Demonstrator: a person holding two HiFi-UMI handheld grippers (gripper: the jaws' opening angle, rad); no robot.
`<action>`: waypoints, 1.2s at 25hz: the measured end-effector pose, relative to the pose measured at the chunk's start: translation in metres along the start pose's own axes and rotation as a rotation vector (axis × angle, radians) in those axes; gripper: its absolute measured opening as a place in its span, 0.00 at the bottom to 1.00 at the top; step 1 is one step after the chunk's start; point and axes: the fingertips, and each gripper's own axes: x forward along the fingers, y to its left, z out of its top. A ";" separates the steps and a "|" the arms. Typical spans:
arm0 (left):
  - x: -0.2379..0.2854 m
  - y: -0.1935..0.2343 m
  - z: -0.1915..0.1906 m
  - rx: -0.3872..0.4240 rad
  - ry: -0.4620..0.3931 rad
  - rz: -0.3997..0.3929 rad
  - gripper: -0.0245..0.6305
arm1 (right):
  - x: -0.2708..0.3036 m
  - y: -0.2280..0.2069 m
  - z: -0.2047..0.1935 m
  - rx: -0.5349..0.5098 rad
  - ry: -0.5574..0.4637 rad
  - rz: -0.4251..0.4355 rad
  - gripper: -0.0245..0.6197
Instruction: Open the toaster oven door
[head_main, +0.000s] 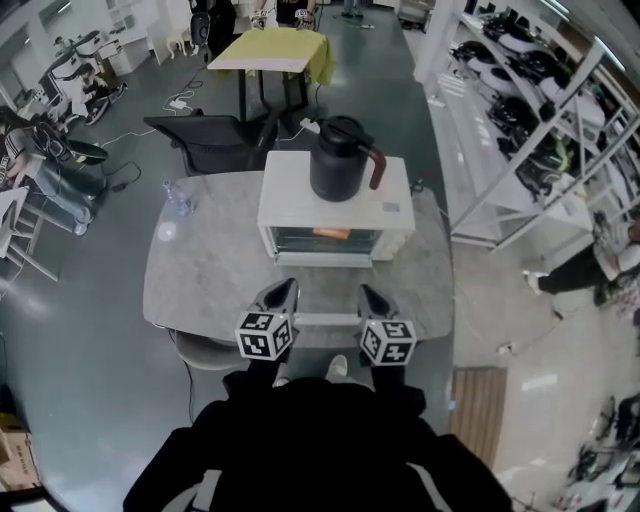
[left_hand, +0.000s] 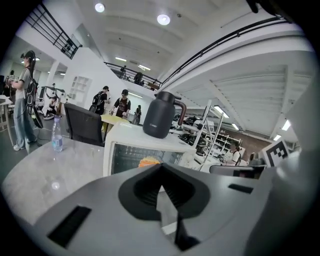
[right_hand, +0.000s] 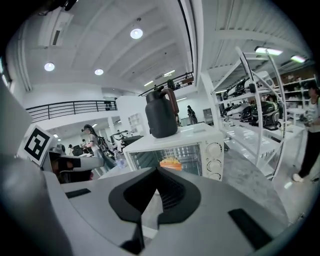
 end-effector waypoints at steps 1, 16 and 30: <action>-0.002 -0.003 0.005 0.011 -0.014 -0.004 0.04 | -0.002 0.001 0.005 -0.004 -0.012 0.003 0.04; -0.030 -0.033 0.071 0.154 -0.239 -0.039 0.04 | -0.030 0.020 0.068 -0.081 -0.214 0.047 0.04; -0.033 -0.042 0.087 0.173 -0.289 -0.061 0.04 | -0.033 0.023 0.085 -0.088 -0.263 0.053 0.04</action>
